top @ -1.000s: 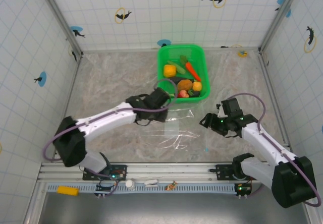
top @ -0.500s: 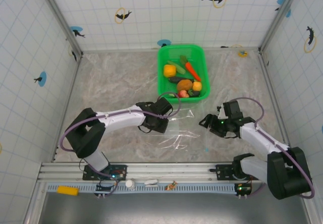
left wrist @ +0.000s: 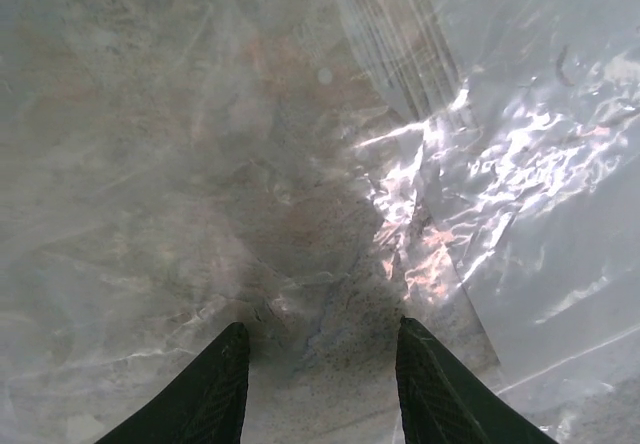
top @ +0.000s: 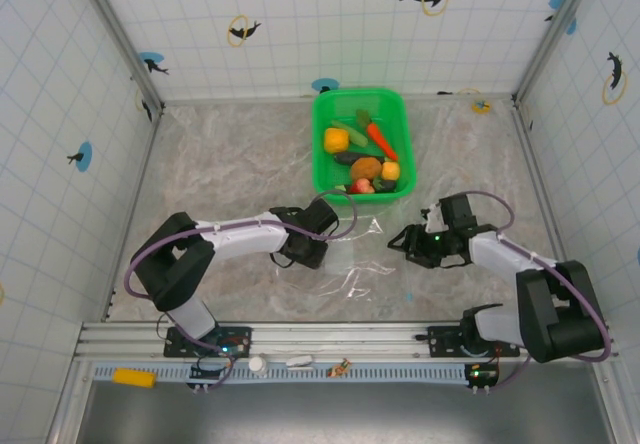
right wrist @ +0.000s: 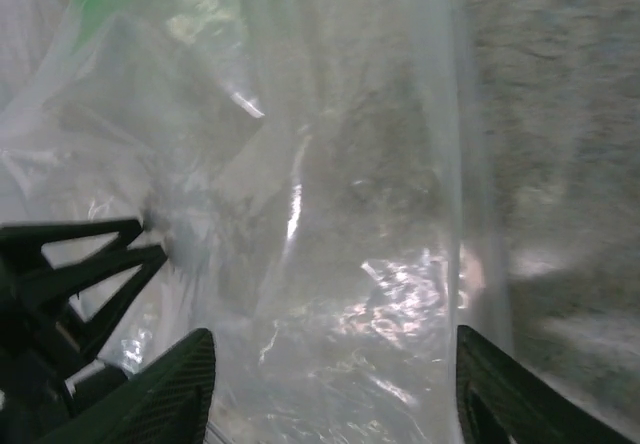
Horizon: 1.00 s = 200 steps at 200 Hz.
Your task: Place the food in the zip-top bag and seal the zipper
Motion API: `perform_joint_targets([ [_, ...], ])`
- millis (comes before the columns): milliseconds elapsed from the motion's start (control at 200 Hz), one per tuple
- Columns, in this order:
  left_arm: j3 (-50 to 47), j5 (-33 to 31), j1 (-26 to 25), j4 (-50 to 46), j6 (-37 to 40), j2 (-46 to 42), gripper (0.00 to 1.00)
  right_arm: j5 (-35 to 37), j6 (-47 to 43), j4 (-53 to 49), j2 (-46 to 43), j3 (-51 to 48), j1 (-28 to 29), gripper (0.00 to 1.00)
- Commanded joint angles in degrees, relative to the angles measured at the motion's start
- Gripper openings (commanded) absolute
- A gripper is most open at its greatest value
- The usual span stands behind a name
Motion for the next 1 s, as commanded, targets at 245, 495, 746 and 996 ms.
perform_joint_targets([
  [245,0.67,-0.66,1.07,-0.03,2.95,-0.42,0.44,-9.89,8.77,7.61,-6.23,-3.9,0.38,0.4],
  [495,1.02,0.05,1.12,0.03,2.34,-2.7,0.44,-3.7,6.81,4.71,-4.34,-3.13,1.53,0.12],
  [746,2.31,4.44,1.12,-1.87,-4.9,-10.72,0.46,7.07,2.57,-1.43,-11.39,2.29,7.47,0.0],
  [996,10.44,11.77,1.12,-0.65,-13.89,-12.31,0.54,13.05,1.42,4.36,-16.92,3.11,14.47,0.0],
])
